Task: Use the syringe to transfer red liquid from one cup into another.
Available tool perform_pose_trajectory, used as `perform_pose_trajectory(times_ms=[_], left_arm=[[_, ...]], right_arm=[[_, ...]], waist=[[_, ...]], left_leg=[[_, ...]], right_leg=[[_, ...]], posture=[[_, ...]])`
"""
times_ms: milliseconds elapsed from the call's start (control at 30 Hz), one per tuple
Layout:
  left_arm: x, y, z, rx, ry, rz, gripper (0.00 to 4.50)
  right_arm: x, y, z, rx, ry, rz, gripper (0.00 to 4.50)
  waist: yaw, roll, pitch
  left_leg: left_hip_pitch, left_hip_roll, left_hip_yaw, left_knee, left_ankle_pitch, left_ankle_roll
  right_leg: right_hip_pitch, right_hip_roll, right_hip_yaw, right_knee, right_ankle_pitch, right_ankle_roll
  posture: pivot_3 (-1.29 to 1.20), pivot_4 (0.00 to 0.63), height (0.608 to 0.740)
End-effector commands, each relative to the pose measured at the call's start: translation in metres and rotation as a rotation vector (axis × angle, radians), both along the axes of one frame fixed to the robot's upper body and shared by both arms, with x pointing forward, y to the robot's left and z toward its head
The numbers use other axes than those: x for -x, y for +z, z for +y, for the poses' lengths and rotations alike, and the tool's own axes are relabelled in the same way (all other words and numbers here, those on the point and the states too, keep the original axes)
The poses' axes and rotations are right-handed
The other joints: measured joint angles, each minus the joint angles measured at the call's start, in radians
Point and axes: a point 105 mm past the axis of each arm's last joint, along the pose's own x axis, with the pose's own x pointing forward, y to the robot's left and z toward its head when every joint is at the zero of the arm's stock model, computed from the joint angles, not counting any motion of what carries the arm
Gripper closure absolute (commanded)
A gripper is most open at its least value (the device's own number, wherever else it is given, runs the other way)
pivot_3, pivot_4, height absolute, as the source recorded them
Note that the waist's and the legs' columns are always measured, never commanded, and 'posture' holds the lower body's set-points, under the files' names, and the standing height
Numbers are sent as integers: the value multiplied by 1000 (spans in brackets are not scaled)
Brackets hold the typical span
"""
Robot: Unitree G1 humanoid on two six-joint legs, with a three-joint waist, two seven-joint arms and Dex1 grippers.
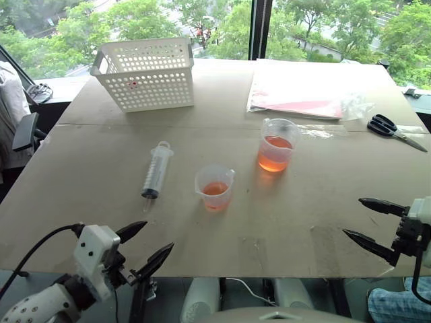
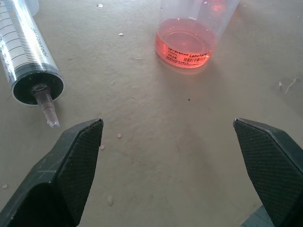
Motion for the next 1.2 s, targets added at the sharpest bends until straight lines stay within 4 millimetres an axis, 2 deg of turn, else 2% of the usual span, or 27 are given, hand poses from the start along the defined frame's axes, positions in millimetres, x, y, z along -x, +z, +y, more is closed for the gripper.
perform_pose_trajectory(times_ms=[33,100,233,300,367,400,500,567,633,667,800,933,1100,1200], left_arm=[[-6,13,1,25,28,-51,0],[-22,34,0,107,86,-109,0],[-56,80,7,220,217,-234,0],[-71,89,14,227,312,-217,0],[-82,91,19,215,380,-149,0],[-87,86,24,179,422,-43,0],[-106,101,26,126,421,143,0],[-116,105,38,98,467,296,0],[-121,108,47,18,493,383,0],[-128,112,52,44,516,395,0],[-149,112,46,27,468,542,0],[-179,110,34,-5,435,683,0],[-196,93,42,-25,541,806,0],[-199,82,48,-61,590,857,0]], right_arm=[[-8,20,7,-20,25,-91,33],[-17,40,27,-103,96,-171,33],[-20,74,61,-211,267,-242,33],[-19,81,74,-212,357,-232,33],[-17,86,82,-203,427,-218,33],[-15,91,87,-209,470,-209,33],[-4,114,100,-221,646,-181,33],[0,122,102,-202,719,-153,33],[1,127,103,-184,751,-142,33],[1,131,104,-182,765,-152,33],[-3,141,109,-176,802,-176,33],[-5,144,115,-165,808,-203,33],[0,142,120,-171,792,-206,33],[4,138,121,-165,762,-198,33]], waist=[[0,0,0],[-3,1,1],[1,1,0],[5,2,0],[10,1,0],[12,1,0],[18,0,6],[19,0,6],[18,0,7],[18,1,8],[20,2,9],[25,-2,10],[4,-4,11],[0,-4,11]], left_leg=[[0,0,0,0,0,0],[0,0,0,0,0,0],[2,2,-4,1,0,0],[3,2,-4,1,0,0],[3,1,-4,1,0,0],[2,1,-4,1,0,0],[1,1,-6,1,0,0],[2,1,-7,1,0,0],[3,-1,-7,1,0,0],[2,-1,-7,1,0,0],[1,-4,-5,1,1,0],[-1,-6,-6,2,2,-2],[-2,-6,-7,1,4,-5],[-3,-6,-6,-1,5,-7]], right_leg=[[0,0,0,0,0,0],[0,1,0,0,1,-1],[2,0,-2,2,0,1],[5,1,-4,2,2,-2],[6,4,-4,2,3,-3],[5,4,-3,1,5,0],[5,4,-4,2,5,1],[5,3,-7,2,5,0],[6,1,-9,3,4,0],[6,1,-9,1,4,0],[5,4,-7,1,5,1],[5,6,-11,2,5,1],[3,6,-8,3,5,1],[0,6,-7,2,4,2]], posture=[[0,150,740],[0,150,740],[0,150,740],[0,150,740],[0,150,740],[0,150,740],[0,150,740],[0,150,740],[0,150,740],[0,150,740],[0,150,740],[0,150,740],[0,150,740],[0,150,740]])
